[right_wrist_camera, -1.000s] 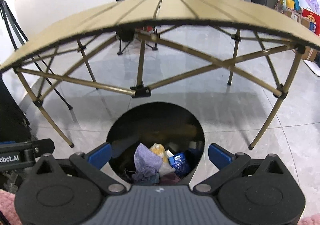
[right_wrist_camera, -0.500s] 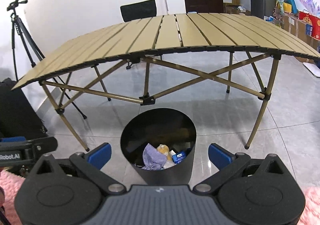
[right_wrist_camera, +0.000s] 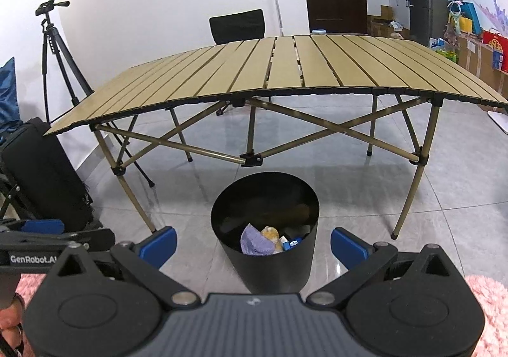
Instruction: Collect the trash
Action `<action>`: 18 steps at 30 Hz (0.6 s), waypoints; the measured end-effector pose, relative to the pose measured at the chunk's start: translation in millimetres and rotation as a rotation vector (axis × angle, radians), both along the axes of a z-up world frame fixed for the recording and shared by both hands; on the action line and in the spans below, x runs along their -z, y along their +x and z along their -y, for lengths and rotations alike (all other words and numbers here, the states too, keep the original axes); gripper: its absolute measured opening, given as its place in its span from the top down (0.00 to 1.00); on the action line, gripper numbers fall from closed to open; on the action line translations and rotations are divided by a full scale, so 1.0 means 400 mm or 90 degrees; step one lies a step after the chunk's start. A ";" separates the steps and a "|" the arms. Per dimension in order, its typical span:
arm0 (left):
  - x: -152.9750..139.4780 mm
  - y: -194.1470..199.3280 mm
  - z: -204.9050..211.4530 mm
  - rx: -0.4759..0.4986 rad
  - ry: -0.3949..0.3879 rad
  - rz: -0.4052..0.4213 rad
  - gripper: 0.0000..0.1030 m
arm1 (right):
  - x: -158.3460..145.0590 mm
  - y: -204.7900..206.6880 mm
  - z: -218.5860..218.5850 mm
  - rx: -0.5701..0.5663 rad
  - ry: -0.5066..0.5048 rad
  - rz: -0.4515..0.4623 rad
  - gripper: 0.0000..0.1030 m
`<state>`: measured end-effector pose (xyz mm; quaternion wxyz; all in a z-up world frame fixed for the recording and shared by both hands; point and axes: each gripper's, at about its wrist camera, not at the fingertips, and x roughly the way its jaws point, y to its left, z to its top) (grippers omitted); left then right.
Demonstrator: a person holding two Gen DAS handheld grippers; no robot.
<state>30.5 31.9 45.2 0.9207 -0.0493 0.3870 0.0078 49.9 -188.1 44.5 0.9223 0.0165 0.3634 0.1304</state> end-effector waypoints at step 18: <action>-0.012 -0.014 0.003 0.003 0.004 0.011 0.00 | -0.011 -0.013 -0.003 -0.008 -0.005 0.011 0.00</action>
